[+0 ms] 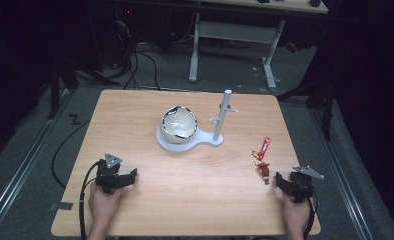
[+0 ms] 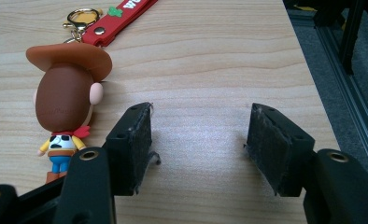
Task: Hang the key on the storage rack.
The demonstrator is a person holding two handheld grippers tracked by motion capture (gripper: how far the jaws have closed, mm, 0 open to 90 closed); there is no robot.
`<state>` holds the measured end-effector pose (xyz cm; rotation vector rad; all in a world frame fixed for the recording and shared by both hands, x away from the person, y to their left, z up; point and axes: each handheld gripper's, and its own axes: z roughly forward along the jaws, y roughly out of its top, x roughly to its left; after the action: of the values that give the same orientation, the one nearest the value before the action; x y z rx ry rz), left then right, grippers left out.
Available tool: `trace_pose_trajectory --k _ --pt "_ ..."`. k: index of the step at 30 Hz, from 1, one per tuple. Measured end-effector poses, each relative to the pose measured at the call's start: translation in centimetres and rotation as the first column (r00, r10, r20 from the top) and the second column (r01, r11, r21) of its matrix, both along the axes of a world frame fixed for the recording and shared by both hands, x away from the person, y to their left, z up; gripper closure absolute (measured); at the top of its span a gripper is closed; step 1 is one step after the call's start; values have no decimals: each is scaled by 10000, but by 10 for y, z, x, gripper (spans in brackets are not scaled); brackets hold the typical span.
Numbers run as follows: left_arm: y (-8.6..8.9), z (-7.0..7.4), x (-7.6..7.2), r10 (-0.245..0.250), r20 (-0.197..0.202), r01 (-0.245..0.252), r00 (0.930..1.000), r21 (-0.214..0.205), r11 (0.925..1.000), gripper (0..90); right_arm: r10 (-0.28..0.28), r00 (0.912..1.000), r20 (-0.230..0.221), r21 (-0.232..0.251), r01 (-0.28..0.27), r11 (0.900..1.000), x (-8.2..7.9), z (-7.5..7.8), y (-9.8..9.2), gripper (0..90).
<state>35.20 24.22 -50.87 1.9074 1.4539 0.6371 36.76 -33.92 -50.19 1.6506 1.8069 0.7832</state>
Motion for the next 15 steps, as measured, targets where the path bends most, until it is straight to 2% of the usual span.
trace_pose_trajectory --k 15 --pt "1 0 0 -16 -12 16 10000 -67 10000 201 37 10000 -75 79 -36 10000 0 0 1 370"
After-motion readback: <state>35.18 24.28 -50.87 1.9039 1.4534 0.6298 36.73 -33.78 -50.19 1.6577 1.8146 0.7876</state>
